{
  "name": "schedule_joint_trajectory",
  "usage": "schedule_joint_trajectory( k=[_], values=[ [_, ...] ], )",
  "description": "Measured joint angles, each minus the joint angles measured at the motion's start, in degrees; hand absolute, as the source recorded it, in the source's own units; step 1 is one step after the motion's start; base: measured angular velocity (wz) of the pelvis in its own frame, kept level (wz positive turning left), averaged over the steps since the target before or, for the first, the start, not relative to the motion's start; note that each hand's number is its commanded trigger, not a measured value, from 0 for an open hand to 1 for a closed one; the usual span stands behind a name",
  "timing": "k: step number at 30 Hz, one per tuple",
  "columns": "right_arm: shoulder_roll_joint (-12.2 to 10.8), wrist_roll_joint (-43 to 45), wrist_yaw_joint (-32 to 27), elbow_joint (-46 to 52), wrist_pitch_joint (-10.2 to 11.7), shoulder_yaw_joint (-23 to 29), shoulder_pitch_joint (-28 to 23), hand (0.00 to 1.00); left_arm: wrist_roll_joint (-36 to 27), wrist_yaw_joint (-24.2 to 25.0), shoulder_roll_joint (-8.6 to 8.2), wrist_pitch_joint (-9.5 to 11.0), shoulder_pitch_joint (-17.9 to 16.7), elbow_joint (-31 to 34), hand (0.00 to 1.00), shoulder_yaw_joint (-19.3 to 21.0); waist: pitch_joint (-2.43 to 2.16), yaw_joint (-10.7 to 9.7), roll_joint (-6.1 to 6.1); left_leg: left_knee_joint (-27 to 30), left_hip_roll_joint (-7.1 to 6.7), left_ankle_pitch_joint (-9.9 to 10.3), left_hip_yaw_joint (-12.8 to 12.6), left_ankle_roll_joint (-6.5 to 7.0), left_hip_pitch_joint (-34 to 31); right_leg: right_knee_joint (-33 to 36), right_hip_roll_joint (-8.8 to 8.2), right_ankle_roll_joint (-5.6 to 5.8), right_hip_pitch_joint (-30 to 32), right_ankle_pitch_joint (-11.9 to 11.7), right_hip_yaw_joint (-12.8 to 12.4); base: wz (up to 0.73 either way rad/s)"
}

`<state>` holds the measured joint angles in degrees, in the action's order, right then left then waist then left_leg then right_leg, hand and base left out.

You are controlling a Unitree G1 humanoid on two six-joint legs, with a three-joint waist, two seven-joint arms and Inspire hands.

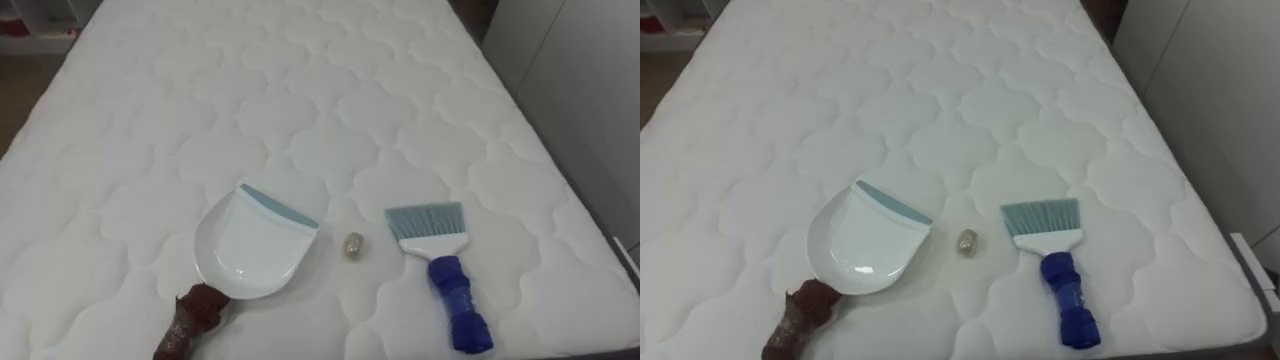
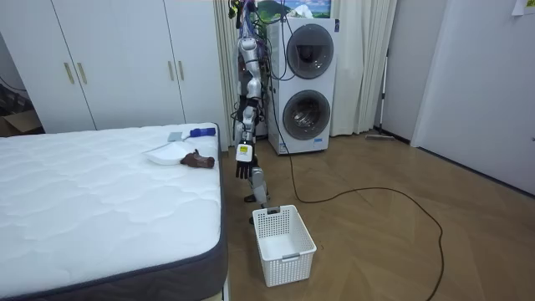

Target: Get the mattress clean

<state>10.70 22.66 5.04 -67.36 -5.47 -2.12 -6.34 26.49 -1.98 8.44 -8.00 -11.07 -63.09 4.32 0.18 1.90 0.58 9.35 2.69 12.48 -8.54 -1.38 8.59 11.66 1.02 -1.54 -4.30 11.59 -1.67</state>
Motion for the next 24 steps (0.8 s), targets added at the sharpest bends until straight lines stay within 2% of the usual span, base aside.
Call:
schedule_joint_trajectory(
  k=[13, 19, 22, 24],
  values=[
    [0.01, -0.9, -1.97, -0.02, 1.59, -0.58, -0.03, 0.0, 0.04, -0.41, 0.03, 1.52, -0.02, 0.11, 0.0, 0.0, 0.01, 0.05, -0.15, 0.03, 0.0, 0.0, -0.04, 0.0, -0.09, 0.0, -0.04, 0.01, -0.01, 0.0, 0.35, 0.0],
    [0.0, -2.1, -2.52, 0.01, 4.49, -0.51, -0.05, 0.0, 0.13, -3.59, 0.03, 4.5, 0.02, 1.24, 0.0, 0.37, -0.01, -0.16, -0.02, 0.02, 0.0, 0.0, 0.36, 0.0, -0.57, 0.02, -0.02, 0.0, 0.36, 0.0, 0.53, 0.03],
    [0.01, -2.21, -2.58, 0.07, 5.82, -0.49, 0.01, 0.0, 0.19, -5.78, 0.04, 6.02, -0.04, 5.54, 0.0, 0.73, -0.07, -0.07, 0.04, 0.22, -0.04, 0.0, 0.91, 0.0, -1.07, 0.03, -0.03, 0.0, 0.57, 0.0, 0.83, 0.09],
    [0.02, -2.51, -2.92, 0.29, 6.9, -0.44, 0.09, 0.0, 0.12, -7.86, 0.06, 6.27, 0.12, 7.03, 0.0, 2.51, -0.16, -0.13, 0.09, 0.21, -0.05, 0.0, 1.05, 0.0, -1.13, 0.01, -0.05, 0.0, 0.56, 0.0, 1.04, 0.03]
  ],
)
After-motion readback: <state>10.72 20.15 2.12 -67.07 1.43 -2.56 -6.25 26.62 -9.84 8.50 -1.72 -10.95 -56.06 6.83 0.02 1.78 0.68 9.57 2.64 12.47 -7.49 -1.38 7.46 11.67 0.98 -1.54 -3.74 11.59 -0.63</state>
